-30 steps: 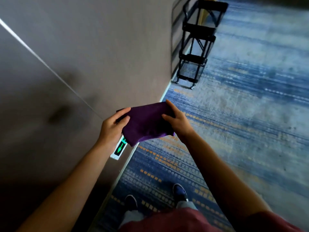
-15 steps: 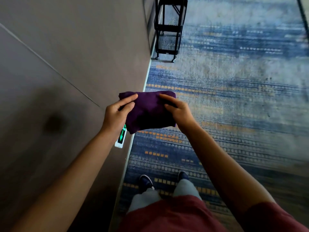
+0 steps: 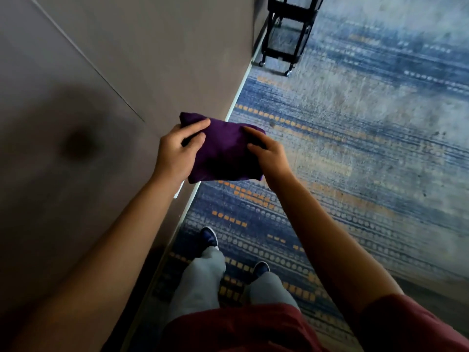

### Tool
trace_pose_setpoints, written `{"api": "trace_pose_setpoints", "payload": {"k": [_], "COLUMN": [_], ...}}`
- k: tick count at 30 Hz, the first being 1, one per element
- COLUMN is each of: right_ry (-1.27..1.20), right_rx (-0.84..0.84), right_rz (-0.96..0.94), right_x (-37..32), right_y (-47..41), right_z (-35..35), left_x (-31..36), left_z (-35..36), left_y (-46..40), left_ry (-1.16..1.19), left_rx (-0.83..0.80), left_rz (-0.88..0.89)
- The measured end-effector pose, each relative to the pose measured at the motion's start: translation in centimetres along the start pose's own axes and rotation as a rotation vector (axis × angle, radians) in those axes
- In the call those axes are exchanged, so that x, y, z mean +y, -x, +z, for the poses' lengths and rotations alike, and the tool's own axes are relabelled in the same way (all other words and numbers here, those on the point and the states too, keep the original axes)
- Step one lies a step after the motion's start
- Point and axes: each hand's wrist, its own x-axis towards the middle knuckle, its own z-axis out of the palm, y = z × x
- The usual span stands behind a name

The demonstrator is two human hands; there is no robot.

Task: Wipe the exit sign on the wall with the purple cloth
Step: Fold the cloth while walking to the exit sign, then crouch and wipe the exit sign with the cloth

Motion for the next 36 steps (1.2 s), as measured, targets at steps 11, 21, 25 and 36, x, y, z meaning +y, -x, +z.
{"api": "trace_pose_setpoints", "payload": {"k": [11, 21, 25, 36], "right_ry": [0.061, -0.008, -0.066, -0.153], "right_rx": [-0.056, -0.013, -0.037, -0.204], "right_rz": [-0.107, -0.243, -0.256, -0.343], "right_x": [12.9, 28.4, 33.6, 36.2], "right_y": [-10.5, -20.8, -23.2, -24.7], "right_z": [3.7, 6.9, 7.4, 12.1], "left_x": [-16.2, -32.2, -36.4, -39.7], "left_z": [2.5, 8.5, 9.8, 7.5], "left_y": [-7.6, -13.4, -13.6, -11.5], "left_ry": [-0.167, -0.140, -0.250, -0.275], "left_rx": [0.089, 0.152, 0.100, 0.303], "left_rz": [0.064, 0.141, 0.190, 0.255]}}
